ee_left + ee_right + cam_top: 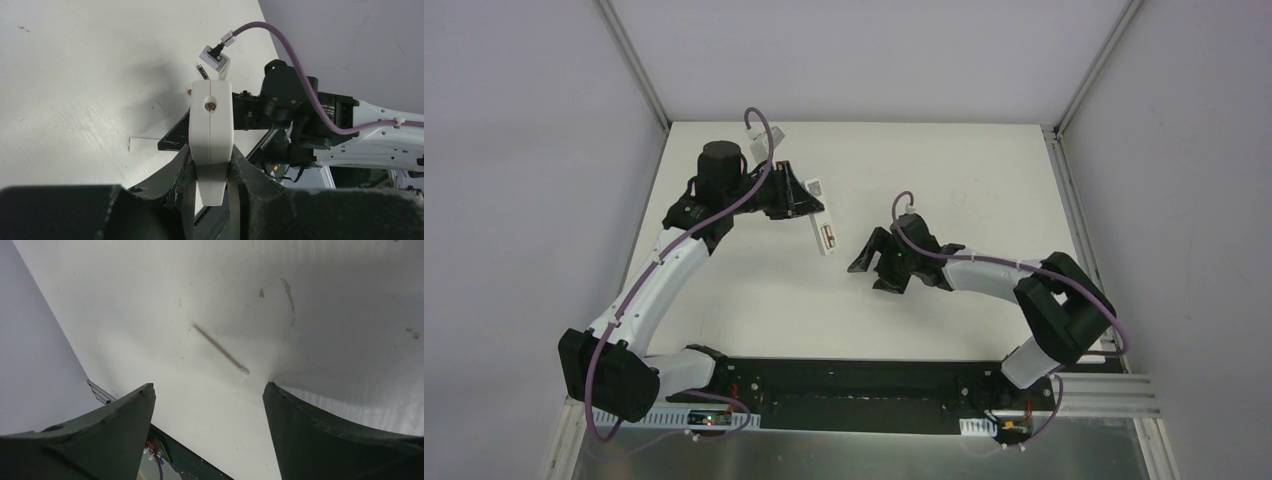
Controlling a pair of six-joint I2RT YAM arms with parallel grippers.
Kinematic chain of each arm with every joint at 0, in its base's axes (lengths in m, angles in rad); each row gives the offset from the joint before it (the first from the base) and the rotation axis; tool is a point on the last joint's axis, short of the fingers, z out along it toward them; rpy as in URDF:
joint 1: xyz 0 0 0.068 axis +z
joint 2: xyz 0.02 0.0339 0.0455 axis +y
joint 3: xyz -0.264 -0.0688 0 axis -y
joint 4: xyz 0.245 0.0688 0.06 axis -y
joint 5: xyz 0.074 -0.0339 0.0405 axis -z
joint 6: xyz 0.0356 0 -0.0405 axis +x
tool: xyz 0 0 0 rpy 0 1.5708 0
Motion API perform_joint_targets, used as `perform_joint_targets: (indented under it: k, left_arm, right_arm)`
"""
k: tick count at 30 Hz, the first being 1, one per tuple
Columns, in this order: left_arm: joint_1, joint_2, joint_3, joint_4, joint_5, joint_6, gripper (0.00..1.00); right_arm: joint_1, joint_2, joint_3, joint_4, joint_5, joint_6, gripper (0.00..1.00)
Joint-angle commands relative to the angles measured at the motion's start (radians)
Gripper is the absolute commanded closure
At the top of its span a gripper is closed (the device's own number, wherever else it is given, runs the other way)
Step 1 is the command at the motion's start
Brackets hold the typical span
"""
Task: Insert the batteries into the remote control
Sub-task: Place the battery cover at the center of the board, then adjust the remote control at the center of the board.
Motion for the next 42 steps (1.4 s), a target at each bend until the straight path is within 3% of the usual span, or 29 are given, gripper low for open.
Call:
perform_joint_targets:
  k: [1, 4, 9, 16, 19, 27, 29, 32, 35, 37, 42]
  left_arm:
    - [0.01, -0.025, 0.049, 0.035, 0.056, 0.017, 1.0]
    - [0.01, -0.029, 0.051, 0.036, 0.076, 0.013, 1.0]
    - [0.006, -0.028, 0.078, 0.042, 0.17, -0.019, 1.0]
    - [-0.055, -0.047, 0.157, 0.048, 0.274, -0.061, 1.0]
    - [-0.072, -0.058, 0.179, 0.053, 0.291, -0.085, 1.0]
    - [-0.074, -0.091, 0.201, 0.069, 0.324, -0.169, 1.0]
    - [-0.078, -0.098, 0.194, 0.077, 0.313, -0.208, 0.86]
    - [-0.094, -0.11, 0.164, 0.085, 0.257, -0.267, 0.58]
    - [-0.125, -0.124, 0.123, 0.099, 0.184, -0.317, 0.47]
    - [-0.141, -0.135, 0.095, 0.127, 0.131, -0.342, 0.47]
    - [-0.146, -0.15, 0.065, 0.162, 0.063, -0.373, 0.62]
  right_arm:
    - [0.005, -0.153, 0.052, -0.085, 0.045, -0.077, 0.12]
    - [0.002, -0.253, 0.064, -0.078, -0.025, -0.169, 0.1]
    - [0.018, -0.409, 0.085, 0.15, -0.389, -0.245, 0.07]
    - [0.076, -0.345, 0.224, 0.206, -0.48, -0.241, 0.07]
    - [0.097, -0.299, 0.264, 0.244, -0.517, -0.223, 0.17]
    - [0.106, -0.329, 0.202, 0.442, -0.586, -0.097, 0.69]
    - [0.106, -0.336, 0.2, 0.452, -0.579, -0.084, 0.77]
    - [0.105, -0.333, 0.212, 0.452, -0.568, -0.066, 0.8]
    - [0.106, -0.318, 0.227, 0.447, -0.563, -0.047, 0.8]
    - [0.106, -0.31, 0.229, 0.445, -0.559, -0.037, 0.8]
    - [0.107, -0.316, 0.214, 0.442, -0.54, -0.03, 0.8]
